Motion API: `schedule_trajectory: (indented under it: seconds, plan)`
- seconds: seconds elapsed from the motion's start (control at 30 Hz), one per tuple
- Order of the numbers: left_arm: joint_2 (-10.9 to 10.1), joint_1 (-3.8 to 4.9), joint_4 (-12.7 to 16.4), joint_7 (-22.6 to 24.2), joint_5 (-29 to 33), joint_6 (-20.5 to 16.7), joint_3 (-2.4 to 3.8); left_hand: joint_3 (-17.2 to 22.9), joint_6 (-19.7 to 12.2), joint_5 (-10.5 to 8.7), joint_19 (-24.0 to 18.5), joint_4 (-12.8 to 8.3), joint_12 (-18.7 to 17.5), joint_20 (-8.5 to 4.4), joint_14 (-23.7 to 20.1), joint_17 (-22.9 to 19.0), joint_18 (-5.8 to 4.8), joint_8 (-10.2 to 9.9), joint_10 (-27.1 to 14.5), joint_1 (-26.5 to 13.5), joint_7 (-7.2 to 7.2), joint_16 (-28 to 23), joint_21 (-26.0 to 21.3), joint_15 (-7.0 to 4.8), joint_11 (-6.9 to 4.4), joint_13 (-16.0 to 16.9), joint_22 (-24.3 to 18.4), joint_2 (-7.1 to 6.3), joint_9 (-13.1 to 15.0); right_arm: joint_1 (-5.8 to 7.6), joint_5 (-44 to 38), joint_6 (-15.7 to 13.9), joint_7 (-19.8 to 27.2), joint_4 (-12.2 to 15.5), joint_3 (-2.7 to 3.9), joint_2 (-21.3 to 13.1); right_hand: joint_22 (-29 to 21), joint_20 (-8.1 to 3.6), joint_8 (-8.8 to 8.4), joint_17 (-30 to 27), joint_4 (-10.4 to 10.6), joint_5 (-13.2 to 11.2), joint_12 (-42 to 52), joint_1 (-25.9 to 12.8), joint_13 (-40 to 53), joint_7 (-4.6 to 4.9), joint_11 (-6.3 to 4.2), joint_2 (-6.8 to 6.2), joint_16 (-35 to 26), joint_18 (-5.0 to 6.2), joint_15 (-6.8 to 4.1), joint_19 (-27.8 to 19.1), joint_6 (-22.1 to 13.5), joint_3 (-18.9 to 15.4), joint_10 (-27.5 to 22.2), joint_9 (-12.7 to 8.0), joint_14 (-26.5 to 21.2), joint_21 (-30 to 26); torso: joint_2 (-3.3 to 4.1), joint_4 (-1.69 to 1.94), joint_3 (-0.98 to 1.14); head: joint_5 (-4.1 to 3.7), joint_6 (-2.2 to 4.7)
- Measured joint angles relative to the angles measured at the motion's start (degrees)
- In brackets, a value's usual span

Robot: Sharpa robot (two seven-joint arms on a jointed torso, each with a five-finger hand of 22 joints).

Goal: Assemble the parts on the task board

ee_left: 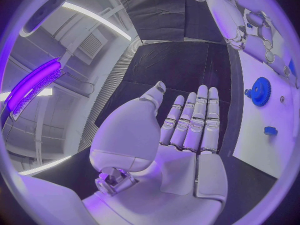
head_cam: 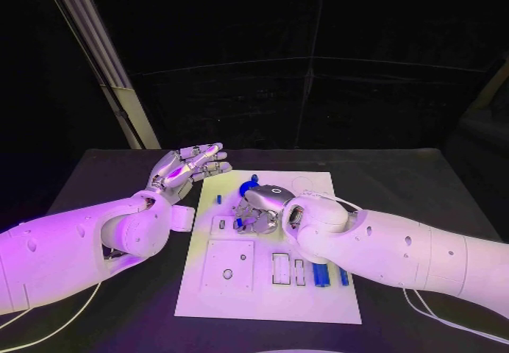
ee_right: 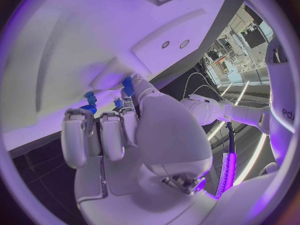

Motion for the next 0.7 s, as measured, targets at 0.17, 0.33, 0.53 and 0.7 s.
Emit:
schedule_trajectory:
  seconds: [0.17, 0.33, 0.53, 0.7]
  plan:
    - [0.0, 0.00, 0.0, 0.0, 0.0, 0.0, 0.00, 0.0, 0.0, 0.00, 0.0, 0.0, 0.0, 0.00, 0.0, 0.0, 0.00, 0.0, 0.0, 0.0, 0.00, 0.0, 0.0, 0.00, 0.00, 0.0, 0.0, 0.00, 0.0, 0.06, -0.8, 0.3, -0.3, 0.0, 0.07, 0.0, 0.0, 0.00, -0.03, 0.0, 0.0, 0.0, 0.0, 0.0, 0.1, -0.06, 0.00, -0.03, 0.0, 0.00, 0.00, 0.0, 0.1, 0.0, 0.0, 0.0, 0.0, 0.0, 0.00, 0.01, -0.01, 0.07, -0.07]
    - [0.0, 0.00, -0.1, -0.1, 0.0, 0.1, 0.00, 0.0, 0.0, 0.00, 0.0, 0.0, 0.0, 0.00, 0.0, 0.0, 0.00, 0.0, 0.0, 0.0, 0.00, 0.0, 0.0, 0.00, 0.00, 0.0, 0.0, 0.00, 0.0, 0.12, -1.8, 0.6, -1.0, 0.1, 0.11, -0.1, 0.0, 0.00, -0.06, 0.0, -0.1, 0.3, 0.0, -0.3, 0.1, -0.06, 0.00, -0.27, 0.0, 0.00, 0.00, 0.0, 0.1, 0.1, 0.0, 0.1, 0.0, 0.0, 0.00, 0.02, -0.01, 0.10, -0.16]
    - [0.0, 0.00, -0.1, -0.1, 0.0, 0.1, 0.00, 0.0, 0.0, 0.00, 0.0, 0.0, 0.0, 0.00, 0.0, 0.0, 0.00, 0.0, 0.0, 0.0, 0.00, 0.0, 0.0, 0.00, 0.00, 0.0, 0.0, 0.00, 0.0, 0.12, -2.9, 0.7, -1.8, 0.5, 0.13, -0.3, 0.0, 0.00, -0.17, 0.0, -0.1, 0.4, -0.1, -0.3, 0.0, -0.08, 0.00, -0.34, 0.0, 0.00, 0.00, 0.0, 0.1, 0.1, 0.0, 0.1, 0.0, 0.0, -0.01, 0.05, -0.01, 0.08, -0.20]
    - [0.0, 0.00, -0.2, -0.1, 0.0, 0.1, 0.00, 0.0, 0.0, 0.00, 0.0, 0.0, 0.0, 0.00, 0.0, 0.0, 0.00, 0.0, 0.0, 0.0, 0.00, 0.0, 0.0, 0.00, 0.00, 0.0, 0.0, 0.00, 0.0, 0.15, -3.7, 1.0, -2.4, 0.6, 0.18, -0.4, 0.0, -0.21, -0.33, 0.0, -0.1, 0.4, -0.1, -0.8, 0.0, -0.43, 0.00, -0.78, 0.0, 0.00, 0.00, -0.2, 0.4, 0.1, 0.0, 0.1, 0.0, 0.0, -0.01, 0.05, -0.01, -0.04, -0.26]
